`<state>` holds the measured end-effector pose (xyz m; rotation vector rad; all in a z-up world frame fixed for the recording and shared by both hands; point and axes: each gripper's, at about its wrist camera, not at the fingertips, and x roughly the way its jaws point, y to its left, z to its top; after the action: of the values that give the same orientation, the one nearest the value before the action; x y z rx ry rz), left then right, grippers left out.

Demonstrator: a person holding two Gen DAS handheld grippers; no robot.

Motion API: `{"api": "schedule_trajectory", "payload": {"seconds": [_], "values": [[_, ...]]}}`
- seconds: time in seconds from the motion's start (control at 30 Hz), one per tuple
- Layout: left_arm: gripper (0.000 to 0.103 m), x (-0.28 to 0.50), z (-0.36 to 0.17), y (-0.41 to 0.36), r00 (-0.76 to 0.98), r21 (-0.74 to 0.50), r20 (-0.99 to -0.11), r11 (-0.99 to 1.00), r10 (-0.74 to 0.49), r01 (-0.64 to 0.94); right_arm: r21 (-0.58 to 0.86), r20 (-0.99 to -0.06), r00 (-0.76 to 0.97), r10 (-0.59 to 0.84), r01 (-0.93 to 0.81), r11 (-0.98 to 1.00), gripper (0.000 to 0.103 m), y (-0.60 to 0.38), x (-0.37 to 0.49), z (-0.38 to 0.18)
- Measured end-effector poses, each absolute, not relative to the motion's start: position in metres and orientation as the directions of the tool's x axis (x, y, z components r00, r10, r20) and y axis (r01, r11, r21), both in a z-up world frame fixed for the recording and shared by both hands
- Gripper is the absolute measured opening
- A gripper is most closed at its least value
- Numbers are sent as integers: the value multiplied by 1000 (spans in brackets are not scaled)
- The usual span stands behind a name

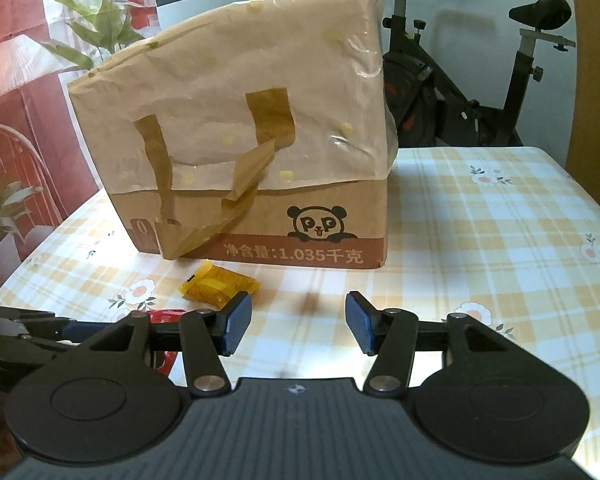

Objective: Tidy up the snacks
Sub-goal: 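Grasp the second red candy packet with the left tool while the right tool grasps the yellow candy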

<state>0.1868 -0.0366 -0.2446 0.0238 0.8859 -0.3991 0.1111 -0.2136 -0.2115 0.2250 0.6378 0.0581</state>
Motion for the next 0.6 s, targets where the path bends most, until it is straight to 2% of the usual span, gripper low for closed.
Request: {"api": "schedule_trajectory", "payload": {"seconds": [0.27, 0.4, 0.6], "values": [[41, 180, -232, -32, 626, -142, -704, 930, -336, 339, 222, -594, 795, 122, 17, 975, 56, -213, 112, -213], [41, 178, -222, -23, 674, -128, -676, 948, -297, 290, 215, -605, 787, 125, 11, 976, 56, -214, 114, -215], [41, 179, -214, -2, 722, -130, -650, 971, -238, 203, 92, -628, 764, 152, -121, 988, 56, -197, 140, -224]]}}
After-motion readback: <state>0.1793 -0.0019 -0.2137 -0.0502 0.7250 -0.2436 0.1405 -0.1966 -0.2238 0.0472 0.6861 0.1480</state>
